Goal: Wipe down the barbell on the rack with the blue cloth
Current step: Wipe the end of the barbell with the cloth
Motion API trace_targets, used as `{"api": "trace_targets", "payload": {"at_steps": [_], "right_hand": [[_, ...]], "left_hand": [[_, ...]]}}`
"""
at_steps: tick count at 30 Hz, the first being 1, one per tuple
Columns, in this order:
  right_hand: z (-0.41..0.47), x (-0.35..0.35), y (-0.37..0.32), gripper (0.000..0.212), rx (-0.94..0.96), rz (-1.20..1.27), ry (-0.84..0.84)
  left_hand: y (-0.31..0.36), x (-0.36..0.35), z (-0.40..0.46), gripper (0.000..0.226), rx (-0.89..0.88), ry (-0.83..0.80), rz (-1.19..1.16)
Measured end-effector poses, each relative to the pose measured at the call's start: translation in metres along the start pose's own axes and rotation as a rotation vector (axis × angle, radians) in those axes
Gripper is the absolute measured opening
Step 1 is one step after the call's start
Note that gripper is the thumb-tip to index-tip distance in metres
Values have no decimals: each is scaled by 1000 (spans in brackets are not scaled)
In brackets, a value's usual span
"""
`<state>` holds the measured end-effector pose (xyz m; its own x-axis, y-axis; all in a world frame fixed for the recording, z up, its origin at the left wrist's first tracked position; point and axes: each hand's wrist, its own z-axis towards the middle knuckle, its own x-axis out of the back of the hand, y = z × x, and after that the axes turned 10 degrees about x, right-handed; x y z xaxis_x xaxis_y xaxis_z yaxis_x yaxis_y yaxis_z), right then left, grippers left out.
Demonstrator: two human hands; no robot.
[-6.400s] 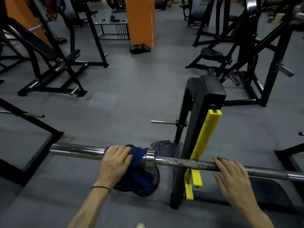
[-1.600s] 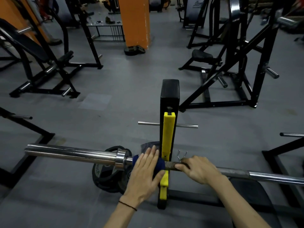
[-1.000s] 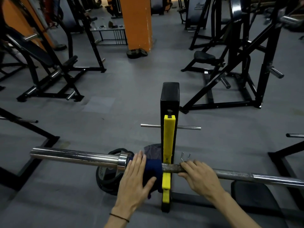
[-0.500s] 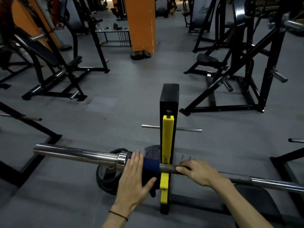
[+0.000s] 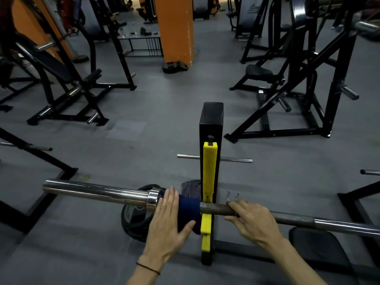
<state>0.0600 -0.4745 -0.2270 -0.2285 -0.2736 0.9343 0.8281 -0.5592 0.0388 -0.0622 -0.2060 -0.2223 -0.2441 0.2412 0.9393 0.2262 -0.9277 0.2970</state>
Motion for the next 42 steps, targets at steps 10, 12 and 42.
{"api": "trace_targets", "payload": {"at_steps": [10, 12, 42], "right_hand": [[37, 42, 15, 40, -152, 460, -528], [36, 42, 13, 43, -135, 411, -543], [9, 20, 7, 72, -131, 58, -188]], "left_hand": [[58, -20, -1, 98, -102, -119, -6], [38, -14, -1, 92, -156, -75, -15], [41, -13, -10, 90, -136, -52, 26]]}}
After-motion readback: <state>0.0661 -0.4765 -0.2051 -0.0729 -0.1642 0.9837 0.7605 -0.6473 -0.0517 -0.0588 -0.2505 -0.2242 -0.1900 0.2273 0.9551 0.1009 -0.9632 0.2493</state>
